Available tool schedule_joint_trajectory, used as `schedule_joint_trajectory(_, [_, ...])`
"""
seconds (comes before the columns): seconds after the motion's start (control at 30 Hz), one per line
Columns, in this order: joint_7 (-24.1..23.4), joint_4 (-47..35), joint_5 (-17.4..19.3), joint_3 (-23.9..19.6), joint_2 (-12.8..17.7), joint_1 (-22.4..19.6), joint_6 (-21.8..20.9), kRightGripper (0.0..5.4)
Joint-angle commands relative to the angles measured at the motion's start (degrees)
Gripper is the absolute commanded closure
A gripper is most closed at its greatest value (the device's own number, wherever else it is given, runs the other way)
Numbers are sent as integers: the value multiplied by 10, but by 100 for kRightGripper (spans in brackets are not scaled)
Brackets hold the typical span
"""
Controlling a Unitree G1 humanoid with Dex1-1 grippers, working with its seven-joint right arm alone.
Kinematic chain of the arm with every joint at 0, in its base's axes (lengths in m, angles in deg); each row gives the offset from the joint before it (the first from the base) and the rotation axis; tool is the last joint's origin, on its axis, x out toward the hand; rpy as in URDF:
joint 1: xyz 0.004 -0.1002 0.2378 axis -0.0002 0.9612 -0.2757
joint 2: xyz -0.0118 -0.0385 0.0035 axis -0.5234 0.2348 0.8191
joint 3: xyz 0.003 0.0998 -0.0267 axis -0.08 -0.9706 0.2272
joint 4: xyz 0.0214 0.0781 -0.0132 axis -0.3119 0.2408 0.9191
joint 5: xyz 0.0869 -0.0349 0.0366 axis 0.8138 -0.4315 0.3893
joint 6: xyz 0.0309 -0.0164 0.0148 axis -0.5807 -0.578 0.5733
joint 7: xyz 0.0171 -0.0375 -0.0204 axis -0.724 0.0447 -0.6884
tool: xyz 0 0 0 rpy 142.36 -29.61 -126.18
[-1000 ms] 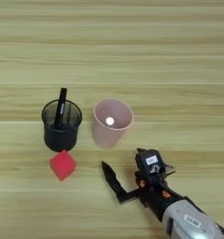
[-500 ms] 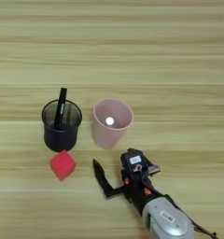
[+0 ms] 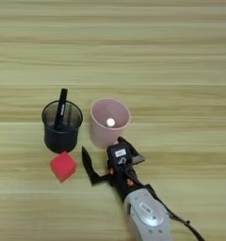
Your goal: Move the objects on the table
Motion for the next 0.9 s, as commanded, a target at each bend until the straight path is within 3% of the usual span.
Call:
schedule_joint_trajectory(0.03, [-14, 29, -14, -4, 8, -1, 3, 5])
schedule_joint_trajectory(0.9, [-42, 116, -10, -17, -8, -51, -29, 5])
